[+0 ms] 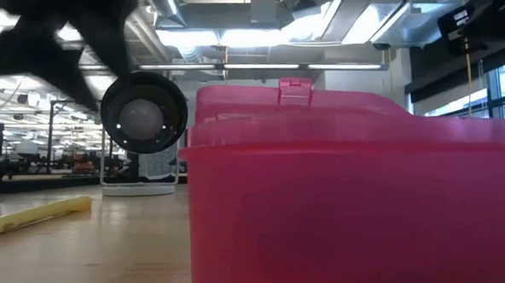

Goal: Pick & place school supplies into a supply box
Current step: Put the yellow pen into the pink supply box

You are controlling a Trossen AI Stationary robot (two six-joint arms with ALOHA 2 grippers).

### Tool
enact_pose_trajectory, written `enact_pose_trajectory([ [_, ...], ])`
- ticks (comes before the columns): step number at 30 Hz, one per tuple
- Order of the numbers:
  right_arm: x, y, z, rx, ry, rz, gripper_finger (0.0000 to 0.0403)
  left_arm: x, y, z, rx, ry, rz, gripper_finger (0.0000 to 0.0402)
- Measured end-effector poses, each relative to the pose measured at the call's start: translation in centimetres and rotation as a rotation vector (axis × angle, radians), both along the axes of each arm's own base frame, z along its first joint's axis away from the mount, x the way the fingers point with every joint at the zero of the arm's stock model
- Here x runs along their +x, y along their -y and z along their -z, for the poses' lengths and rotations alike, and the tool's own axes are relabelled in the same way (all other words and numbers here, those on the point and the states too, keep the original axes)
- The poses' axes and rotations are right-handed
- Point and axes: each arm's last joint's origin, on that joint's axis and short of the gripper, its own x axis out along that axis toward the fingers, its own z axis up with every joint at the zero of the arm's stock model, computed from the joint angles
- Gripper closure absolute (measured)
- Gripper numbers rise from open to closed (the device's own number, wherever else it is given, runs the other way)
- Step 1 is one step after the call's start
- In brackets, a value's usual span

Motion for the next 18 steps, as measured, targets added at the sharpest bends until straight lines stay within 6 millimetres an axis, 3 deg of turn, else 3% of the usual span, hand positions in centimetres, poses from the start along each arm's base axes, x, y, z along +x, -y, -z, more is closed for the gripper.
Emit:
enact_pose_trajectory([
  [7,-0.1,0.1,0.2,-0.015,-0.021,0.001,0.027,-0.1,-1.3,3.1,-0.066,-0.268,-0.196,0.0185],
  [18,-0.2,0.2,0.5,-0.011,-0.055,0.013,0.027,1.2,-2.3,6.0,-0.123,-0.411,-0.253,0.0186],
])
